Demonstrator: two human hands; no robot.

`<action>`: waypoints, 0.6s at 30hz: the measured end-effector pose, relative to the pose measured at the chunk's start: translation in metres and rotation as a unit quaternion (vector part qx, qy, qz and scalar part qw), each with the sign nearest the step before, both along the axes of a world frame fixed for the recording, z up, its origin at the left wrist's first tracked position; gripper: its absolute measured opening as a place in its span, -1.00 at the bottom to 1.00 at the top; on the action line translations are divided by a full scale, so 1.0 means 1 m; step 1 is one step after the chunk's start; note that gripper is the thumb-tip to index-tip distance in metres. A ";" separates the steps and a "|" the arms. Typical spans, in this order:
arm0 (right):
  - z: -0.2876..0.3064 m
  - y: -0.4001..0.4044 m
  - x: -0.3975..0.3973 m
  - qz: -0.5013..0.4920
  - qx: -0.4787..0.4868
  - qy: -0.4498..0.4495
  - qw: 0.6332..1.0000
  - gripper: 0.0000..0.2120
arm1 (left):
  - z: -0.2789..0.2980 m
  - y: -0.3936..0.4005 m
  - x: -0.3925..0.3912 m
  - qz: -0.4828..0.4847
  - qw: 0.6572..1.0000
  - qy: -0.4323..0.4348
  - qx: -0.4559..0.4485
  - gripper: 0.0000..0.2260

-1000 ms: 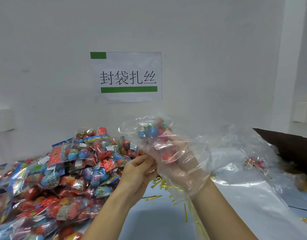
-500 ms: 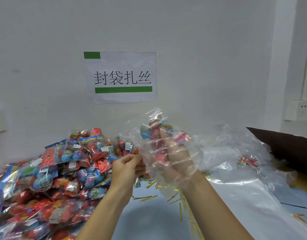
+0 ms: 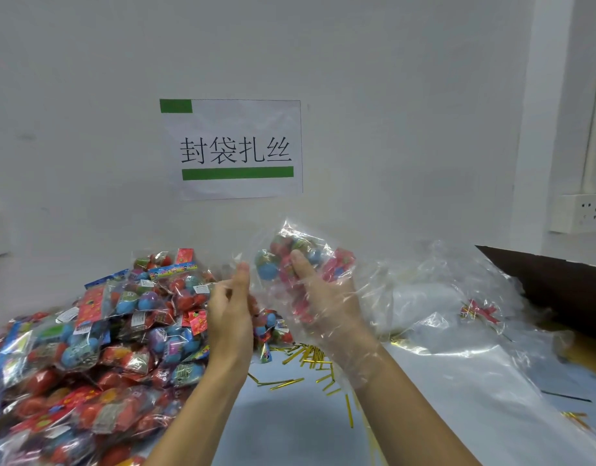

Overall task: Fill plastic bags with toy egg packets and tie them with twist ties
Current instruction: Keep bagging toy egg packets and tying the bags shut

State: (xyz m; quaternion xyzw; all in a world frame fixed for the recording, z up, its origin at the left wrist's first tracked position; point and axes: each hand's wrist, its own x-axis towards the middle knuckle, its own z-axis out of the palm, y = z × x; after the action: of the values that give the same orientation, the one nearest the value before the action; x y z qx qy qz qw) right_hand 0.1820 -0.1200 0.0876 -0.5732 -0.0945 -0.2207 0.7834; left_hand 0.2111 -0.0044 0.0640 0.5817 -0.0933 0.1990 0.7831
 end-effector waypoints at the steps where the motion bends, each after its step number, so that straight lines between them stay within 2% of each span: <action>1: -0.002 -0.001 0.001 -0.010 -0.018 -0.011 1.000 -0.86 | 0.000 -0.001 -0.001 0.008 1.000 -0.005 0.010 -0.39; 4: -0.006 0.000 -0.002 -0.082 -0.100 -0.019 0.991 -0.45 | 0.003 -0.001 -0.002 0.074 0.996 -0.025 0.035 -0.64; 5: -0.007 -0.001 0.000 -0.100 -0.101 -0.023 0.990 -0.44 | 0.005 0.000 -0.002 0.101 0.993 -0.030 0.044 -0.69; 9: -0.003 -0.003 0.002 -0.111 -0.135 -0.002 0.985 -0.71 | 0.013 0.008 -0.001 0.150 0.987 -0.021 0.058 -0.77; 13: -0.007 -0.003 0.000 -0.127 -0.186 -0.021 0.974 -0.65 | 0.015 0.013 0.002 0.201 0.976 -0.004 0.081 -0.78; 17: -0.010 -0.005 0.009 -0.135 -0.179 -0.036 0.974 -0.82 | 0.015 0.020 0.006 0.226 0.971 0.017 0.080 -0.78; 18: -0.009 -0.005 0.009 -0.126 -0.163 -0.024 0.978 -0.80 | 0.016 0.022 0.006 0.216 0.974 0.019 0.072 -0.76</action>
State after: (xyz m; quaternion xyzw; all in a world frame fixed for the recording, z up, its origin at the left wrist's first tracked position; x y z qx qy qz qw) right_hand 0.1908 -0.1253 0.0786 -0.6951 -0.0752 -0.3134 0.6426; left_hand 0.2174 0.0179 0.0799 0.6464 0.0351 0.3451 0.6795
